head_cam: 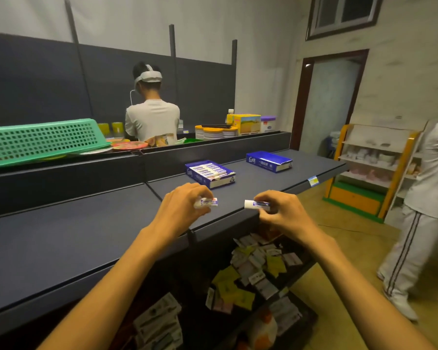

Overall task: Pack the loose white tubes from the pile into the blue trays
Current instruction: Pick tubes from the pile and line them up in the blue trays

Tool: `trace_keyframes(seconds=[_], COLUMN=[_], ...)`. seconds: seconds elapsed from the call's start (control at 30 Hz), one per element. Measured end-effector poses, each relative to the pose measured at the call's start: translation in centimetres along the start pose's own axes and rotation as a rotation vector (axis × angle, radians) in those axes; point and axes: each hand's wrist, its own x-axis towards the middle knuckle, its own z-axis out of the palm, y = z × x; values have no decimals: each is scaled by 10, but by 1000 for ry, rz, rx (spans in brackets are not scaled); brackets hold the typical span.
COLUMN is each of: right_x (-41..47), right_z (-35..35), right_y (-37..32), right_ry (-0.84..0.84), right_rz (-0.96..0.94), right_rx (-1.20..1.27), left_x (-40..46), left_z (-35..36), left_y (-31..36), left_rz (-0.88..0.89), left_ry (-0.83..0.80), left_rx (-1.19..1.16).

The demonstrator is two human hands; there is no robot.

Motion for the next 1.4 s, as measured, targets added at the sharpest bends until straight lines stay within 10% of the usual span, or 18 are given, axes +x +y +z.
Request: trace_keyframes(seconds=[1.4], right_x=[298], right_z=[108], right_y=[210], right_ry=[-400], right_rz=[-499], right_rx=[353], left_x=[210], left_z=[128], left_y=[-47], left_rz=[-670], left_ry=[-18], left_rx=[229])
